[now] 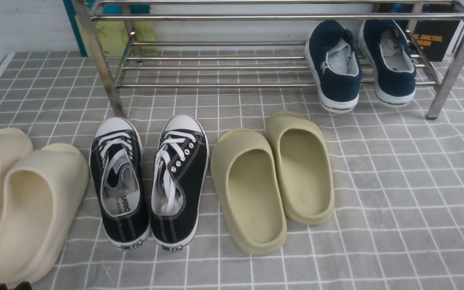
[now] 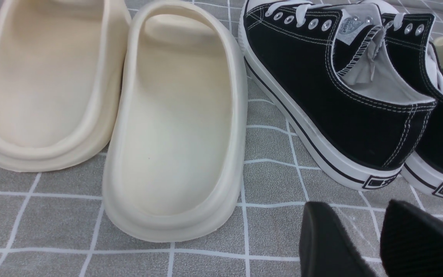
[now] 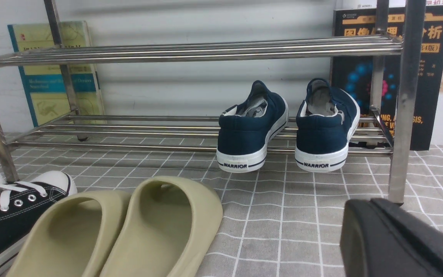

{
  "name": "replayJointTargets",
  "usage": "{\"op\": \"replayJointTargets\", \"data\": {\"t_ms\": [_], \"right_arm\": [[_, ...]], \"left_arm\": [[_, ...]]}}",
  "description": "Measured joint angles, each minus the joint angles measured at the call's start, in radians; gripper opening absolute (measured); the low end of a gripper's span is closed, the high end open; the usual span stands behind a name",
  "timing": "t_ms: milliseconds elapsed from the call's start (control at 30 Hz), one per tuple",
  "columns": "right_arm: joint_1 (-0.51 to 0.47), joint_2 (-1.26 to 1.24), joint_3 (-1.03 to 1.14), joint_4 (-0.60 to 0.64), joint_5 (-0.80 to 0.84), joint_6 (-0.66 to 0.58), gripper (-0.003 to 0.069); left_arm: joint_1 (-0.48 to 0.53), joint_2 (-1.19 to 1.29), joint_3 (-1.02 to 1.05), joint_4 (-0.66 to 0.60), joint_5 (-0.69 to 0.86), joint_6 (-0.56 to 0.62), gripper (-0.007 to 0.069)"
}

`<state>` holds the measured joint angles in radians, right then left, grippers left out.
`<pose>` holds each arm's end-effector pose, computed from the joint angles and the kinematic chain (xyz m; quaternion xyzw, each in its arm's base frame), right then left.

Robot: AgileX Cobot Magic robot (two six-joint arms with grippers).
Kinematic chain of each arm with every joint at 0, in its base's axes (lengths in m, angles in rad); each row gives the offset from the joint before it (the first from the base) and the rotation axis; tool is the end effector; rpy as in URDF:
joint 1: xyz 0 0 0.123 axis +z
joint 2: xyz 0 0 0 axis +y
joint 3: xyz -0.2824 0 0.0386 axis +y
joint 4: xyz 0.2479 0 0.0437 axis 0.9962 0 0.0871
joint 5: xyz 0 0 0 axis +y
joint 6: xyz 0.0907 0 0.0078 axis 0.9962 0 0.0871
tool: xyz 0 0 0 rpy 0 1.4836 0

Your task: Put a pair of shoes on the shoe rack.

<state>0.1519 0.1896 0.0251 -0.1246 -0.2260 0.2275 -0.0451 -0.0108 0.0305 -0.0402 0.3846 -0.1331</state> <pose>0.0708 0.0134 0.2127 -0.0257 0.6716 0.1045 0.7331 0.0523 -0.0037 0.1689 -0.0463 0.8085 -0.0692 0.5826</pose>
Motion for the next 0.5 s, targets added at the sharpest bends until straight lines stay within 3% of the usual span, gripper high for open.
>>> {"op": "replayJointTargets", "data": {"t_ms": [267,400,500], "right_arm": [[-0.008,-0.047,0.000,-0.005,0.093,-0.013,0.0005],[-0.060,-0.147,0.000,0.034,0.245,-0.036,0.0005],[-0.134,-0.198,0.000,0.107,0.446,-0.046,0.0005]], "left_arm": [[0.000,0.000,0.000,0.000,0.000,0.000,0.0239],[0.000,0.000,0.000,0.000,0.000,0.000,0.0239],[0.000,-0.001,0.000,0.000,-0.001,0.000,0.0239]]}}
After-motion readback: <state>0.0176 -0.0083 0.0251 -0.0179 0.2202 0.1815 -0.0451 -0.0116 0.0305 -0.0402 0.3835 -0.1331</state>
